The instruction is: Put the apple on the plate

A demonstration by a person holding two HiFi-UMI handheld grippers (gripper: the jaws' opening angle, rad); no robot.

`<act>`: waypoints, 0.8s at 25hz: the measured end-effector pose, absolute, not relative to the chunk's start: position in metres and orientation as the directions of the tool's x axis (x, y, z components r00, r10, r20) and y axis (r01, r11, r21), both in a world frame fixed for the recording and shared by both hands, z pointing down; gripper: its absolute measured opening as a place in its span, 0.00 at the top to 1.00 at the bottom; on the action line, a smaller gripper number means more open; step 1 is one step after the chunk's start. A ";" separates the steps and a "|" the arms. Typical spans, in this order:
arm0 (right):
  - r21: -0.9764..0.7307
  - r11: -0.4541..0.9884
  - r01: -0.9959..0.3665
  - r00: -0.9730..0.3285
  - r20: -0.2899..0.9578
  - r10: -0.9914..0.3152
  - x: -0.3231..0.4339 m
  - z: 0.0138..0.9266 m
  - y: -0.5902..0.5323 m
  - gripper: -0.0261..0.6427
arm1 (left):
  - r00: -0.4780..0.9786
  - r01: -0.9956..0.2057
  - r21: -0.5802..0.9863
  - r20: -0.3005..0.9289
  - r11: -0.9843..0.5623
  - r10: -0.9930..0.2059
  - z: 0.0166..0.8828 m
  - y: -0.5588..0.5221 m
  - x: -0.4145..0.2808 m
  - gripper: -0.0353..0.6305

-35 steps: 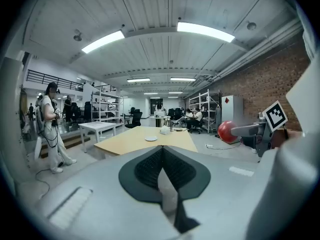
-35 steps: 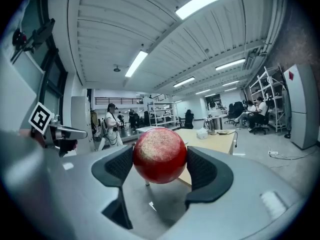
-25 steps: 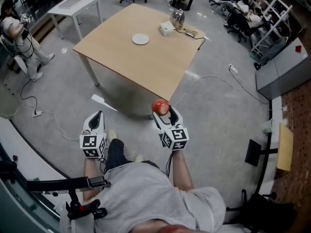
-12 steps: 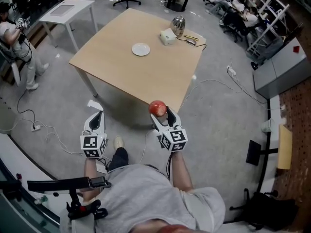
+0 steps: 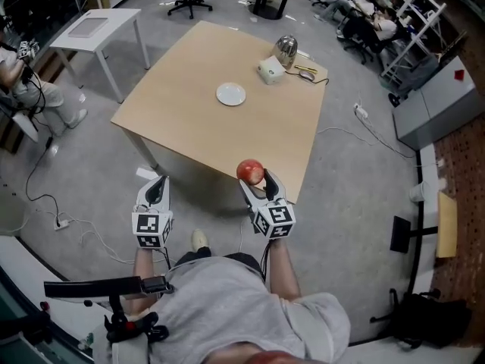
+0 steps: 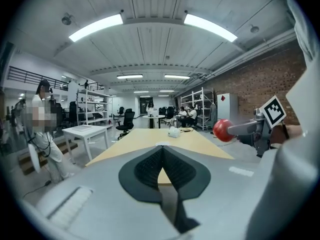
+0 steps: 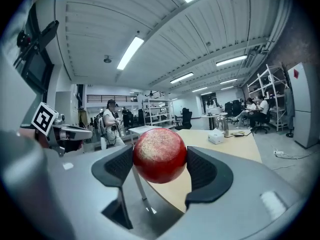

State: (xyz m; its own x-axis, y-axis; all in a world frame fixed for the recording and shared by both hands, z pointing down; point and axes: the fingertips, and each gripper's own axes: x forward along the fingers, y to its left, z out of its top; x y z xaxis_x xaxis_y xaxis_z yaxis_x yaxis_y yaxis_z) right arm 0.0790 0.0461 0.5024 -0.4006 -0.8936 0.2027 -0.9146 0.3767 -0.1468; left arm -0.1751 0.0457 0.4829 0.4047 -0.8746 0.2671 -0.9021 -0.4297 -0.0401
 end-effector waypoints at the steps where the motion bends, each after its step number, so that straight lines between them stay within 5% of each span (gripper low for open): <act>1: -0.146 0.362 -0.920 -0.387 0.204 -0.899 0.075 0.504 0.038 0.45 | 0.415 -0.896 -0.048 0.268 -0.442 -0.869 0.484 0.037 -0.181 0.92; 20: -0.128 0.296 -0.947 -0.317 0.214 -0.924 0.063 0.498 -0.027 0.45 | 0.488 -0.863 -0.001 0.264 -0.506 -0.832 0.492 -0.044 -0.196 0.92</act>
